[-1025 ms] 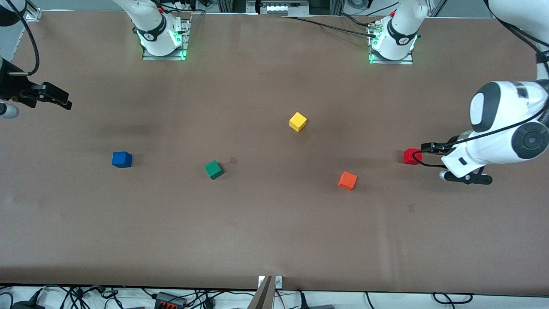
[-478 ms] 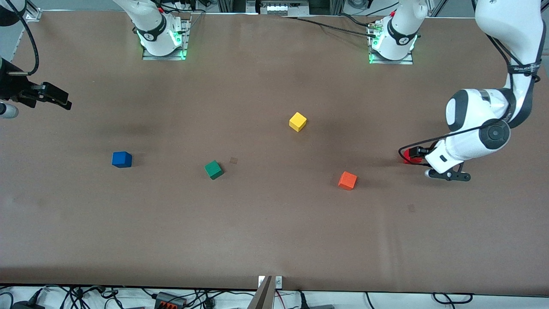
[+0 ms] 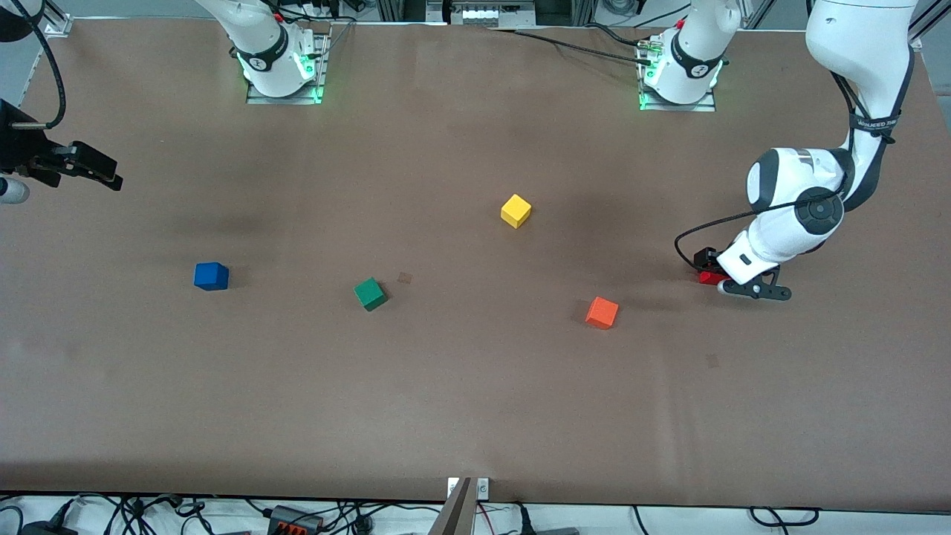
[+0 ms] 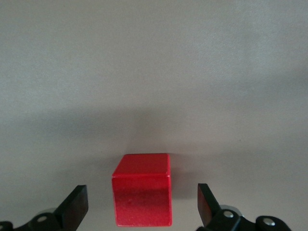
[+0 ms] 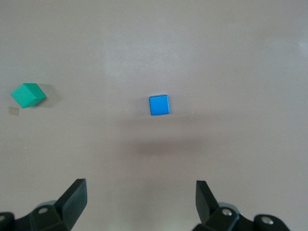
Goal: Pass red block to right arm, stack on blue
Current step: 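Close the left gripper on the red cube and lift it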
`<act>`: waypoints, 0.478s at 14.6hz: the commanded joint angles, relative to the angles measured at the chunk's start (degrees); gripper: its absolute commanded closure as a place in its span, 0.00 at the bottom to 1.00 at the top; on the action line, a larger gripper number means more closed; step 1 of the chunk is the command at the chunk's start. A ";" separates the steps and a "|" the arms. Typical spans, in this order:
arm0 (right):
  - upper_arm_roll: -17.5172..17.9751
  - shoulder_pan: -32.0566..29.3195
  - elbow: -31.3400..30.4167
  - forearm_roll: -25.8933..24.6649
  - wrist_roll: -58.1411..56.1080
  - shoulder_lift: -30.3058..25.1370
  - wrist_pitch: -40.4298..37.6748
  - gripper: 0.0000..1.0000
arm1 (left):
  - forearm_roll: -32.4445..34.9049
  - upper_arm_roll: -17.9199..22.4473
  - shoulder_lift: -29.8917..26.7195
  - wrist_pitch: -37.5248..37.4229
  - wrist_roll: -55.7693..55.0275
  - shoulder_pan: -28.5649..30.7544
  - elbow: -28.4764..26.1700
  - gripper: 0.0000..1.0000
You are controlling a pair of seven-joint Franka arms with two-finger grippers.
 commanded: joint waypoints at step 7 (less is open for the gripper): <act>0.40 0.34 0.24 -0.64 -0.61 -0.58 -0.43 0.00 | 1.40 -0.03 1.72 1.60 0.34 1.75 -1.47 0.08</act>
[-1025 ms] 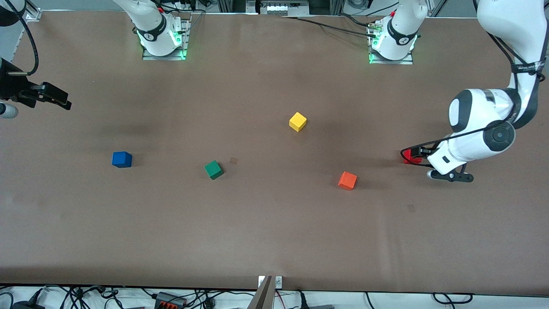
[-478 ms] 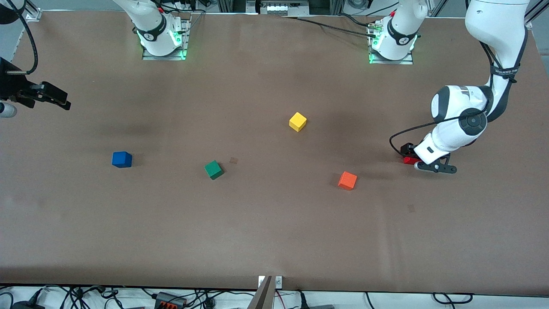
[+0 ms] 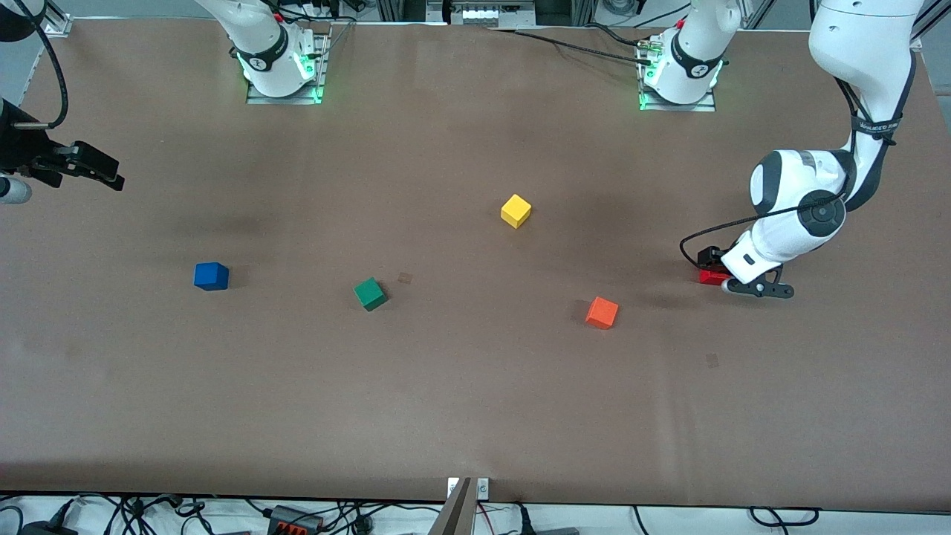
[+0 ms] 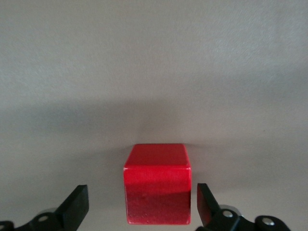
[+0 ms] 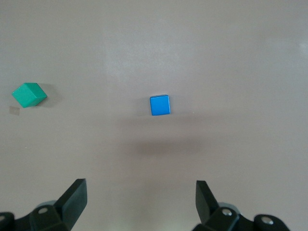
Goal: Pass red block to right arm, stack on blue
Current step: 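Close the left gripper on the red cube and lift it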
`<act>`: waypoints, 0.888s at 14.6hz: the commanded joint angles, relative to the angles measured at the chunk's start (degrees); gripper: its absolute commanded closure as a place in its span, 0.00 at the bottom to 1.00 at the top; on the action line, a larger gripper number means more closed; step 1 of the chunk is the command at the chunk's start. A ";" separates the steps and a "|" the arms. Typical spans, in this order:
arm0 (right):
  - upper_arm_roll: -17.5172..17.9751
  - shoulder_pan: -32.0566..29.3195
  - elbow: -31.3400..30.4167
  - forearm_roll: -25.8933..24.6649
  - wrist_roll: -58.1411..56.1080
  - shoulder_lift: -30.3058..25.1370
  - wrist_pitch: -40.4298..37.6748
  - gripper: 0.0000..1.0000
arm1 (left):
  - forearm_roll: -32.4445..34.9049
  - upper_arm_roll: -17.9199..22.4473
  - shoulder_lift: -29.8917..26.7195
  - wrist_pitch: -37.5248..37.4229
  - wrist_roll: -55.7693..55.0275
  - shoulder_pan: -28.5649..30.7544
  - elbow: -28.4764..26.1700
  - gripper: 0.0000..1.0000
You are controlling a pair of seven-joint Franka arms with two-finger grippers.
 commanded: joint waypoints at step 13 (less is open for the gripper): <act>0.20 0.13 0.24 -0.64 -0.61 -0.49 -0.43 0.00 | 1.16 -1.97 -1.52 -18.50 14.11 -0.28 12.68 0.87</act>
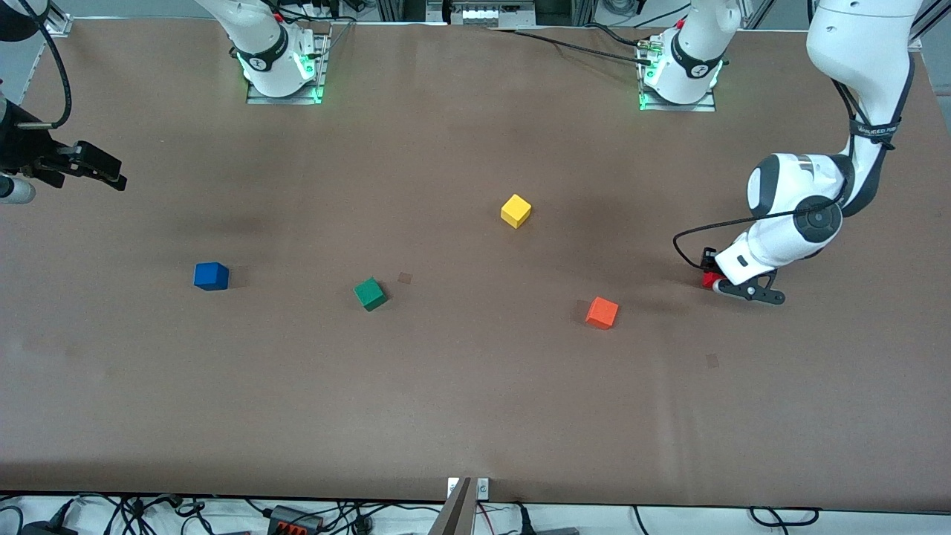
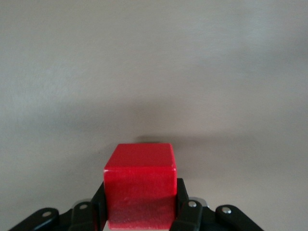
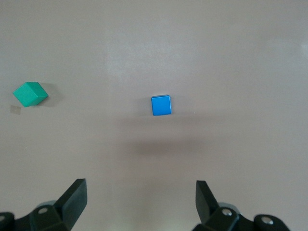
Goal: Pass red block to right arm, stack on blue
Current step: 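Close the left gripper on the red cube and lift it, then carry the red cube toward the middle while the right gripper approaches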
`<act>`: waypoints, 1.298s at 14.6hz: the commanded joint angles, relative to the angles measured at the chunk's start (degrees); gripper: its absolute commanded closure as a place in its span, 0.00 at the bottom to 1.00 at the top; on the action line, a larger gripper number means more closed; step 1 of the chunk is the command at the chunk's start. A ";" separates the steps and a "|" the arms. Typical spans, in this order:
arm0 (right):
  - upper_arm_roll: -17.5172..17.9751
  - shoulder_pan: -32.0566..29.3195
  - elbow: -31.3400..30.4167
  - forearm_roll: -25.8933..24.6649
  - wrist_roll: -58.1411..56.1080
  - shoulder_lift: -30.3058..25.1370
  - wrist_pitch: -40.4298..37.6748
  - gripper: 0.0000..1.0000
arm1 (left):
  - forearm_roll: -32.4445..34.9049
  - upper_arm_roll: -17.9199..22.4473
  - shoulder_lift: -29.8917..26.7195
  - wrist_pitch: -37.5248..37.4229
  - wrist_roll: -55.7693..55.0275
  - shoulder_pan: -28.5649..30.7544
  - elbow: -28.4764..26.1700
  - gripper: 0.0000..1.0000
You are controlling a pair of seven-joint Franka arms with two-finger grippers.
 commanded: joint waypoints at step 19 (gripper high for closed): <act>0.20 3.38 4.53 36.07 -0.70 11.37 -0.07 0.00 | -56.84 -0.77 0.07 -36.63 73.64 0.62 22.26 0.91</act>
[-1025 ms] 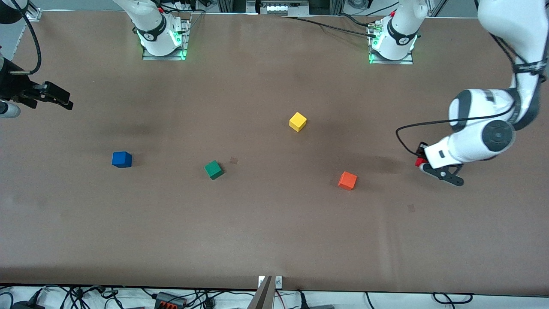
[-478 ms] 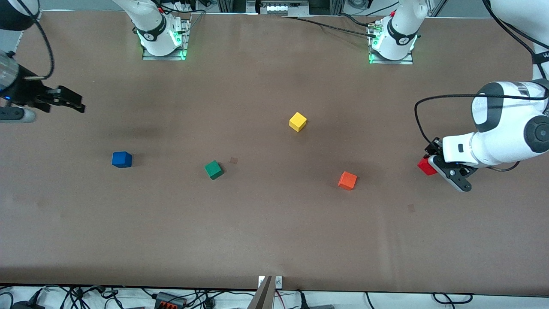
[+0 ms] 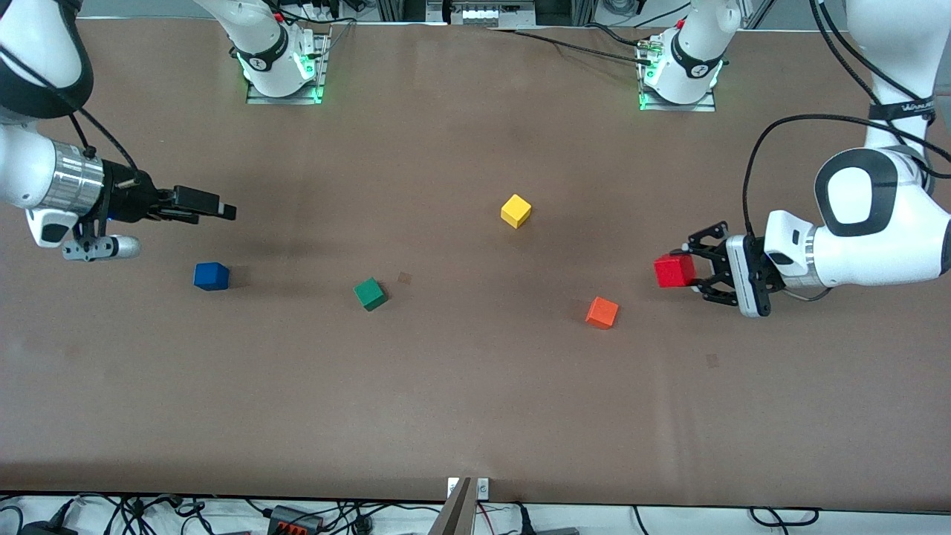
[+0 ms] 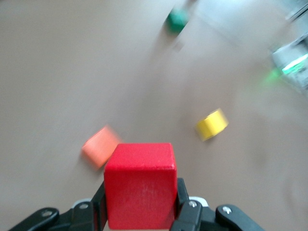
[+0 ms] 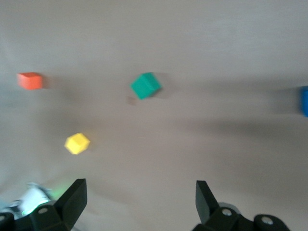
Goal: Pass red block to right arm, stack on blue
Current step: 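Carry the red cube toward the middle while the right gripper approaches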
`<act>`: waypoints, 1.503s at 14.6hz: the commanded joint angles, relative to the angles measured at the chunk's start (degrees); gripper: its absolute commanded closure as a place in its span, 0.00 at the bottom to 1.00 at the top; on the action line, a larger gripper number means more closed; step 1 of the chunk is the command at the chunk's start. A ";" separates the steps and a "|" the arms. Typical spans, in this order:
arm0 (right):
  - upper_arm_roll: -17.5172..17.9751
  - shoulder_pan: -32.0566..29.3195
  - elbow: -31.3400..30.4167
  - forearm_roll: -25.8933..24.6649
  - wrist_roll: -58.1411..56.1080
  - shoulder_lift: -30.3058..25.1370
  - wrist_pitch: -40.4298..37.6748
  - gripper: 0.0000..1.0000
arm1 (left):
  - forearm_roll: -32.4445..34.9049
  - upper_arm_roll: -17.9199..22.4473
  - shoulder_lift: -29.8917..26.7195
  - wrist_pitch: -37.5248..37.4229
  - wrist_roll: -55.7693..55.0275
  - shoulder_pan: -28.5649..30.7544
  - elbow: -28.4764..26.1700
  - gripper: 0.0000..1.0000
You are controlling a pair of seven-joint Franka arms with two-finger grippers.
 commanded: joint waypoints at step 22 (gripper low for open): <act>0.20 4.29 4.09 48.42 -19.12 18.70 -5.96 0.00 | -80.71 -2.92 12.88 32.23 60.27 -31.73 9.78 0.99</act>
